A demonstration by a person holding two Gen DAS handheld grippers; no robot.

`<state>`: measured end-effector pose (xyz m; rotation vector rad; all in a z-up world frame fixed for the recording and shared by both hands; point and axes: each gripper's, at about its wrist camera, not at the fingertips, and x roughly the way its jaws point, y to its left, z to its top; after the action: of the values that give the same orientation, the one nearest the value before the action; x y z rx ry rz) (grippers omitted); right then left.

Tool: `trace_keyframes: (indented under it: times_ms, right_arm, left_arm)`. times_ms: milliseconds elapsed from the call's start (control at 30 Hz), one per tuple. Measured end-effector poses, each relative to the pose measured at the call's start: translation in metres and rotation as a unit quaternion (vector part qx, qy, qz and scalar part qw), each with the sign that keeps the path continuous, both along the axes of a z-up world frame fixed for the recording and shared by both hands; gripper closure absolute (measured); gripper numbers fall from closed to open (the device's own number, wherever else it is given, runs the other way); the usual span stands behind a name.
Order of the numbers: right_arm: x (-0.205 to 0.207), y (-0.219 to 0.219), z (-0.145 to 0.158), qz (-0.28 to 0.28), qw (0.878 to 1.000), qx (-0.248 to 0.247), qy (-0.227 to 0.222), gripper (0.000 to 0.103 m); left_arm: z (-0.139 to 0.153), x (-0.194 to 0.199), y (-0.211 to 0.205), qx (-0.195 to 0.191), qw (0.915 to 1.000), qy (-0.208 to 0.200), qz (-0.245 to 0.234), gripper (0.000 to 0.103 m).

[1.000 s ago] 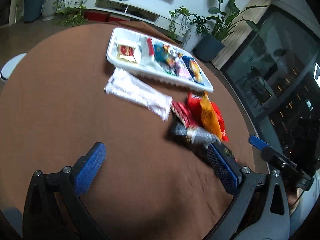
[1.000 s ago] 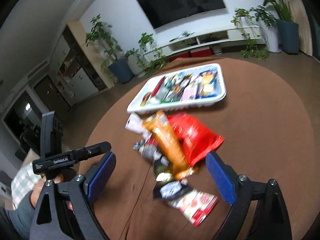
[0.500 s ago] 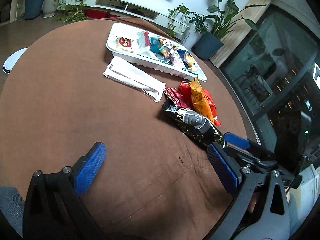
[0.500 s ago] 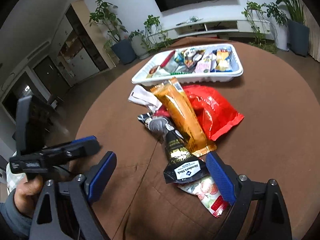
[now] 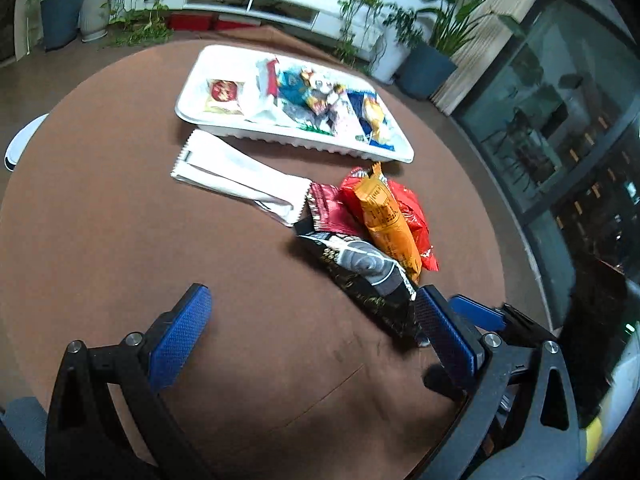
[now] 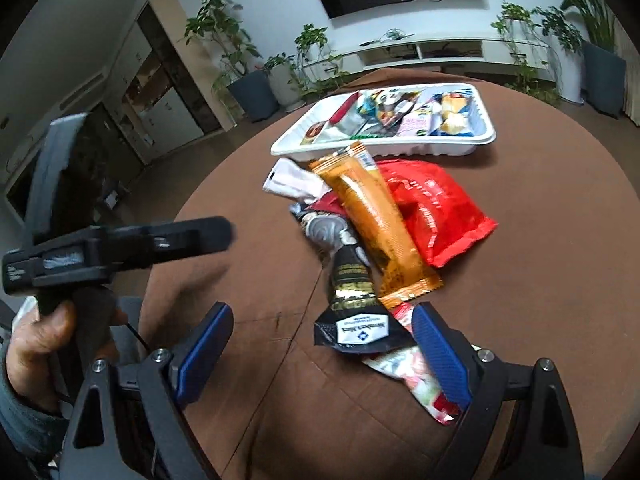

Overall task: Organize snacks
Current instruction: 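Grasp the black coffee packet with the left tool while the right tool grasps the candy packet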

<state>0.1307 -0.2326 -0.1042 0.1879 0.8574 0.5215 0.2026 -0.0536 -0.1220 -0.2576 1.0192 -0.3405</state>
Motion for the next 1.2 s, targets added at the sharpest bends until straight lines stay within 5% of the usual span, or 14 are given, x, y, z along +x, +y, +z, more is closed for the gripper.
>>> trace_keyframes:
  times_ms: [200, 467, 933, 1200]
  right_arm:
    - [-0.013, -0.017, 0.011, -0.018, 0.999, -0.030, 0.001, 0.010]
    - [-0.020, -0.040, 0.008, -0.037, 0.999, -0.013, 0.026, 0.010]
    - [-0.015, -0.026, 0.004, 0.009, 0.998, -0.046, 0.029, 0.010]
    - [-0.014, -0.015, -0.002, 0.031, 0.996, -0.071, 0.038, 0.014]
  left_arm:
    - [-0.015, 0.024, -0.038, 0.046, 0.9968, 0.064, 0.013, 0.000]
    - [-0.032, 0.035, -0.072, 0.111, 0.9912, 0.072, -0.008, 0.000]
    - [-0.042, 0.042, -0.052, 0.155, 0.9845, 0.074, -0.035, 0.001]
    - [-0.041, 0.042, -0.047, 0.188, 0.9801, 0.048, -0.040, 0.024]
